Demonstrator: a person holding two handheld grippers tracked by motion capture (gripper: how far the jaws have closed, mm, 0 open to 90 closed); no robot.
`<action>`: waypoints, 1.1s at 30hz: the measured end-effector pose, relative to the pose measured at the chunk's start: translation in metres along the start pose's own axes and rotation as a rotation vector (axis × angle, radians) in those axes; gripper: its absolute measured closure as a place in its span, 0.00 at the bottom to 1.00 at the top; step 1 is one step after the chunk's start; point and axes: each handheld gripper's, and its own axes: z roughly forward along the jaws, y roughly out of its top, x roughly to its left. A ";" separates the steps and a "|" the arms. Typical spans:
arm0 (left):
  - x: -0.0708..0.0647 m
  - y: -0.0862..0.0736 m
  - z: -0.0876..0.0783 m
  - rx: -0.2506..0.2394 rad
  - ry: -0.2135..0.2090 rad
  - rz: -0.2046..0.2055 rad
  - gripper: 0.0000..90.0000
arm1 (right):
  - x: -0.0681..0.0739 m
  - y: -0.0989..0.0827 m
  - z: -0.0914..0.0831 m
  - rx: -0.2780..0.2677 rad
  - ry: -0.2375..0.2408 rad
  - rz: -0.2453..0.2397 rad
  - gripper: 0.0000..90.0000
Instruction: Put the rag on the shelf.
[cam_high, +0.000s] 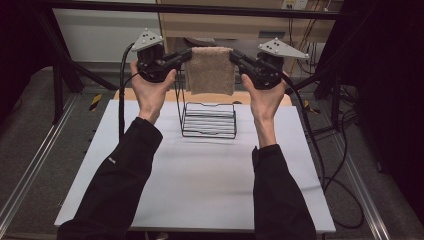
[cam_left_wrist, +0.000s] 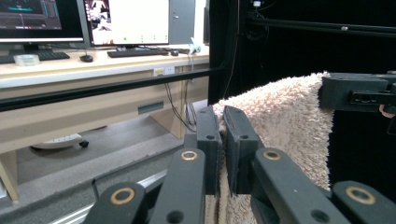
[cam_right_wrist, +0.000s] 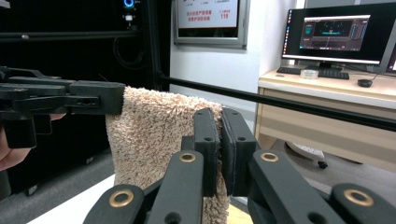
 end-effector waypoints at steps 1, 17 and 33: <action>0.001 0.002 0.001 0.000 0.002 0.002 0.95 | -0.001 0.001 0.001 -0.002 -0.001 0.000 0.96; 0.012 0.014 0.020 -0.014 0.024 0.027 0.95 | -0.015 0.011 0.019 -0.014 -0.026 -0.008 0.95; 0.028 0.005 0.039 -0.018 0.047 0.036 0.95 | -0.025 0.006 0.039 0.001 -0.038 -0.026 0.95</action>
